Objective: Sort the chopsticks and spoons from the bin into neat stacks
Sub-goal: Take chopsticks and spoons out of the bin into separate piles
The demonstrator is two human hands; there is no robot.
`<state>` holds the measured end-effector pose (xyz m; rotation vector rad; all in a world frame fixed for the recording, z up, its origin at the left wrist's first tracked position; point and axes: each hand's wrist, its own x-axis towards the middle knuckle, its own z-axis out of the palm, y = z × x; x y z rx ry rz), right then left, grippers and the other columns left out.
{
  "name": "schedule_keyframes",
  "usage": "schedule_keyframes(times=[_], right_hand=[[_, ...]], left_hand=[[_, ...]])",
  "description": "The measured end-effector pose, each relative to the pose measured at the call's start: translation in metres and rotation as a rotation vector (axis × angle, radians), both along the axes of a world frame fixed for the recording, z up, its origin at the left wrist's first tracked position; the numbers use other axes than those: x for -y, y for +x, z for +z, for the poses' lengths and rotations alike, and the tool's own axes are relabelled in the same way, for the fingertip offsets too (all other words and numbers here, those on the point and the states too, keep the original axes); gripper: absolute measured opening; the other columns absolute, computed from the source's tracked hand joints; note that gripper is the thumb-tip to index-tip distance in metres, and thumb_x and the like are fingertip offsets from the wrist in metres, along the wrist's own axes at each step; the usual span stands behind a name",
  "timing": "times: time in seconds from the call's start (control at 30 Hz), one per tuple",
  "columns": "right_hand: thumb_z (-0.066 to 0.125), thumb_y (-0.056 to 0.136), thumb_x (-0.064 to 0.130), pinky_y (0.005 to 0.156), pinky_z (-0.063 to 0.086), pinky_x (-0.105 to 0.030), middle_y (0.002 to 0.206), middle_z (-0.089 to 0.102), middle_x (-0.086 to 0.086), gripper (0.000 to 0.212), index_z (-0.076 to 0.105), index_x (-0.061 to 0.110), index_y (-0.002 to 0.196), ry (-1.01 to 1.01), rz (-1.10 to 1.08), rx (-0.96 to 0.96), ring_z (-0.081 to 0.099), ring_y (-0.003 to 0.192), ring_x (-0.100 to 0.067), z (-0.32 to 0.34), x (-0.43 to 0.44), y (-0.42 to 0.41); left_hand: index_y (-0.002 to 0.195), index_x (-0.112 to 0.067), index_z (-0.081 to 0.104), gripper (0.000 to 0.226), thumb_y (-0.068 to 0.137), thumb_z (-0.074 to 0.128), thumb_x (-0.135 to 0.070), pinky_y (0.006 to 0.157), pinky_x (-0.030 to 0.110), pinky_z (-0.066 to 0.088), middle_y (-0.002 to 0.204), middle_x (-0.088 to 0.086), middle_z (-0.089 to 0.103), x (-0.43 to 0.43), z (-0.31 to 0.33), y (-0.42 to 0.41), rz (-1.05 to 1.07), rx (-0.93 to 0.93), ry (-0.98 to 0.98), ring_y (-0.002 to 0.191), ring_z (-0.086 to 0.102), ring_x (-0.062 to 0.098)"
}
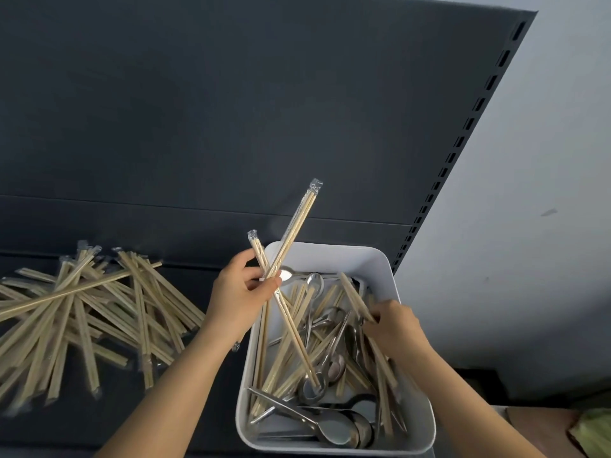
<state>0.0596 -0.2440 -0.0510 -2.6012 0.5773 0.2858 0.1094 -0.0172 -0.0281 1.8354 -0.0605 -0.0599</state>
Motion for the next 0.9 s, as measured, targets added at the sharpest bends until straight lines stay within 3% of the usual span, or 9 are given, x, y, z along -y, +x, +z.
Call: schedule_keyframes(times=[0.17, 0.4, 0.53, 0.7, 0.83, 0.9], right_hand=[[0.052, 0.080, 0.008, 0.058, 0.054, -0.030, 0.069, 0.067, -0.010, 0.015, 0.056, 0.009, 0.065, 0.178, -0.052, 0.067, 0.069, 0.063, -0.024, 0.010, 0.004, -0.009], [0.047, 0.081, 0.003, 0.044, 0.046, -0.020, 0.060, 0.063, -0.006, 0.022, 0.057, 0.010, 0.062, 0.177, 0.043, 0.084, 0.067, 0.052, -0.017, 0.045, 0.001, -0.021], [0.051, 0.088, 0.010, 0.057, 0.057, -0.029, 0.062, 0.066, -0.005, 0.020, 0.066, 0.010, 0.074, 0.193, 0.172, 0.143, 0.067, 0.053, -0.014, 0.066, -0.004, -0.022], [0.054, 0.092, 0.013, 0.049, 0.043, -0.013, 0.065, 0.063, 0.001, 0.017, 0.068, 0.017, 0.083, 0.245, 0.252, 0.285, 0.059, 0.050, -0.003, 0.070, -0.010, -0.017], [0.053, 0.093, 0.014, 0.051, 0.044, -0.014, 0.063, 0.061, 0.002, 0.018, 0.068, 0.020, 0.085, 0.328, 0.269, 0.355, 0.054, 0.051, -0.004, 0.065, -0.023, -0.010], [0.053, 0.093, 0.016, 0.057, 0.050, -0.025, 0.060, 0.060, 0.004, 0.024, 0.066, 0.029, 0.077, 0.379, 0.286, 0.380, 0.057, 0.054, -0.009, 0.064, -0.032, -0.003]], left_hand=[[0.134, -0.020, 0.045, 0.058, 0.082, 0.070, -0.021, 0.082, 0.035, 0.057, 0.096, -0.003, 0.070, 0.002, 0.001, -0.002, 0.000, 0.013, -0.005, 0.086, 0.068, 0.010], [0.135, -0.020, 0.045, 0.058, 0.083, 0.070, -0.019, 0.081, 0.033, 0.058, 0.100, -0.002, 0.069, 0.004, 0.003, -0.004, -0.007, 0.025, -0.007, 0.085, 0.068, 0.008], [0.134, -0.021, 0.045, 0.057, 0.083, 0.070, -0.019, 0.080, 0.031, 0.058, 0.099, -0.004, 0.069, 0.004, 0.007, -0.005, -0.005, 0.035, -0.024, 0.085, 0.068, 0.007], [0.132, -0.019, 0.047, 0.053, 0.083, 0.070, -0.018, 0.079, 0.031, 0.058, 0.095, -0.004, 0.070, -0.002, 0.015, -0.008, 0.041, 0.047, -0.098, 0.084, 0.069, 0.008], [0.131, -0.015, 0.049, 0.051, 0.083, 0.069, -0.015, 0.074, 0.026, 0.058, 0.095, -0.002, 0.072, -0.018, 0.024, -0.014, 0.136, 0.049, -0.198, 0.086, 0.069, 0.007], [0.130, -0.017, 0.048, 0.052, 0.083, 0.069, -0.016, 0.071, 0.022, 0.057, 0.098, -0.003, 0.071, -0.032, 0.030, -0.016, 0.208, 0.055, -0.211, 0.087, 0.069, 0.006]])
